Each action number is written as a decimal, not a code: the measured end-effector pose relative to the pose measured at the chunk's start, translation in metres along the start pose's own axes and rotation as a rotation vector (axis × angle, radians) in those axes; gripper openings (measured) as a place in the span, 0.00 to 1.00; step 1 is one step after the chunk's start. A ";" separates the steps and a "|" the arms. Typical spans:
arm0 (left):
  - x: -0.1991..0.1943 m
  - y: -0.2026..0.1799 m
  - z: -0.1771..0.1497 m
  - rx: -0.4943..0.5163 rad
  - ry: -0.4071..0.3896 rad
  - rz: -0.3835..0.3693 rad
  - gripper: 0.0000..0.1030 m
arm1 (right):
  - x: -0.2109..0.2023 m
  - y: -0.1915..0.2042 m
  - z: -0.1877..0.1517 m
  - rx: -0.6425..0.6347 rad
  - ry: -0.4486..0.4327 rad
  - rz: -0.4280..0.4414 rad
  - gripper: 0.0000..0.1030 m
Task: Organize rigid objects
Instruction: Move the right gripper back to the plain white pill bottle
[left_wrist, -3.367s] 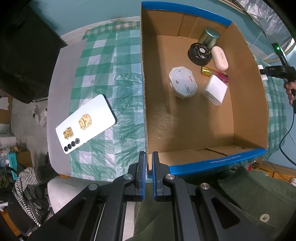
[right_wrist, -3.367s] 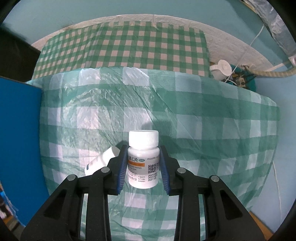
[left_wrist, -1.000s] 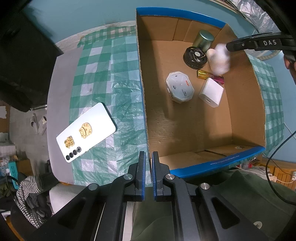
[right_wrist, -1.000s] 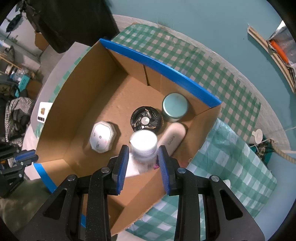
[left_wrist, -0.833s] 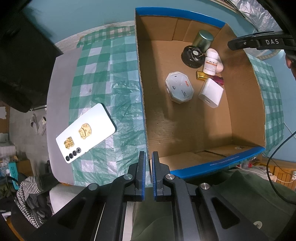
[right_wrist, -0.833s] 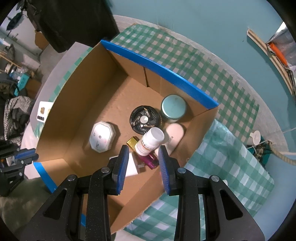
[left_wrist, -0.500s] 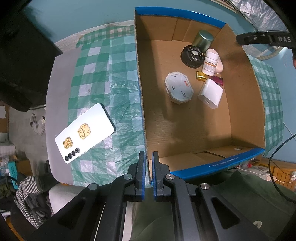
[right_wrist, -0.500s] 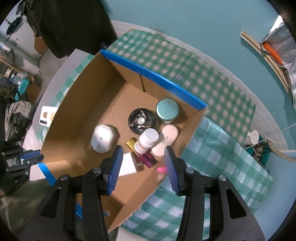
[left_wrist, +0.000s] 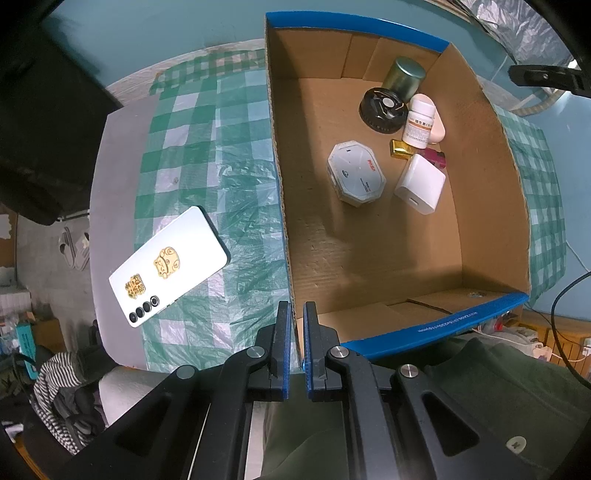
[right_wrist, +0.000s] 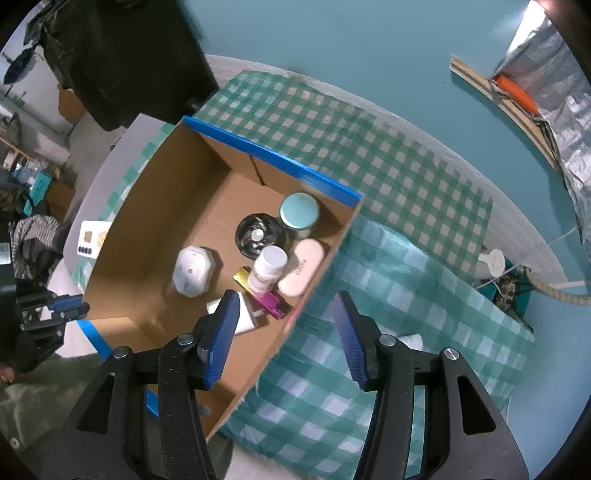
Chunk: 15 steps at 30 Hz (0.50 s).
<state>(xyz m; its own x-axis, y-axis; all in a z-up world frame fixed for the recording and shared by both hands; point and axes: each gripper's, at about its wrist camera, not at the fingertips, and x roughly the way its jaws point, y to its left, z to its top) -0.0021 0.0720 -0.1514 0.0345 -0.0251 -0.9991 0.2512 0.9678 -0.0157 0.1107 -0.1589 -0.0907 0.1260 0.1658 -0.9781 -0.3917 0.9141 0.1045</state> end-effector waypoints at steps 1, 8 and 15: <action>0.000 0.000 0.000 0.000 0.000 0.000 0.06 | -0.001 -0.002 -0.001 0.005 -0.001 -0.003 0.53; 0.001 0.000 0.000 0.003 -0.001 0.000 0.06 | -0.006 -0.022 -0.019 0.046 0.010 -0.022 0.55; 0.001 0.000 0.001 0.004 -0.001 -0.001 0.06 | 0.002 -0.059 -0.040 0.162 0.036 -0.036 0.59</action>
<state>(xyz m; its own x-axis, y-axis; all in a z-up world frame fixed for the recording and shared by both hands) -0.0010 0.0718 -0.1527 0.0352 -0.0265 -0.9990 0.2547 0.9669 -0.0167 0.0974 -0.2276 -0.1057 0.1039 0.1211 -0.9872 -0.2355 0.9673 0.0938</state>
